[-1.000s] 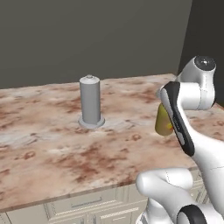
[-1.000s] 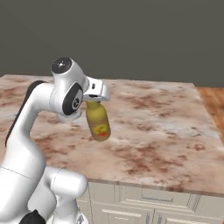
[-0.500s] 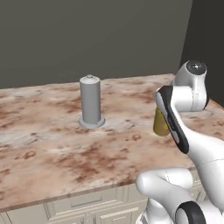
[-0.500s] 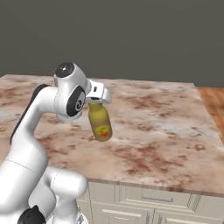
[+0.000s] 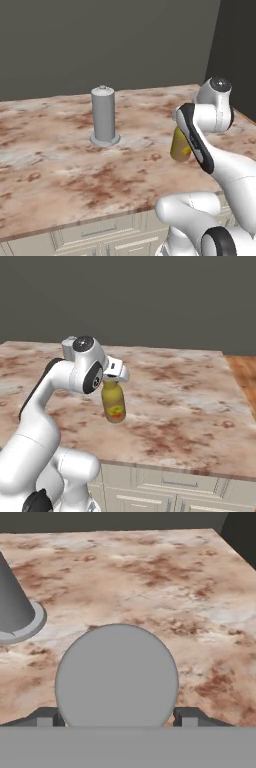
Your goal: Move the drinks to the dining counter.
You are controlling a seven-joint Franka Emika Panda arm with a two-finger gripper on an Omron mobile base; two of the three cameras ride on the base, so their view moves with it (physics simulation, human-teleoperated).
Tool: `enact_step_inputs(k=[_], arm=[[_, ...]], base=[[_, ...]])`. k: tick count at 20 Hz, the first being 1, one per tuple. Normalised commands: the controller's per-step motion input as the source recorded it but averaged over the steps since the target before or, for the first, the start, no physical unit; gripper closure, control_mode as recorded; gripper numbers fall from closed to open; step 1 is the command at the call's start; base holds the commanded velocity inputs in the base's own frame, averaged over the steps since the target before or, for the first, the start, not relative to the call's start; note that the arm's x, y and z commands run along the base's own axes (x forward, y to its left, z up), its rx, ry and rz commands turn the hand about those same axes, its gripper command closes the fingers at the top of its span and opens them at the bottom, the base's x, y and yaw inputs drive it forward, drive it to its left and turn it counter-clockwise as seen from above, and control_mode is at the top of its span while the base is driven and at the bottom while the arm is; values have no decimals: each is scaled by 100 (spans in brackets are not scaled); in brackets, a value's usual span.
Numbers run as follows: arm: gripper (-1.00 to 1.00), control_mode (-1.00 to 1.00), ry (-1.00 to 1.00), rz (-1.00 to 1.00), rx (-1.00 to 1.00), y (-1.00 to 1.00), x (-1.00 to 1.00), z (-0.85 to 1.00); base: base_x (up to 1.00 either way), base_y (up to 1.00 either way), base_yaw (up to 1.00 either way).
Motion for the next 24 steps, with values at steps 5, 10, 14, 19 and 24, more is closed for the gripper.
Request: enact_step_inputs(k=[5, 10, 14, 19, 24], arm=[[100, -100, 3, -1, 1, 0, 8, -34], [100, -100, -4, -7, -2, 0, 1, -10], [100, -100, 0, -6, -1, 0, 9, -14], [100, -100, 4, -3, 0, 0, 15, -19], [100, -100, 5, -2, 1, 0, 12, -21]], base=[[0, 0, 0], [0, 0, 0], [0, 0, 0], [0, 0, 0], [0, 0, 0]])
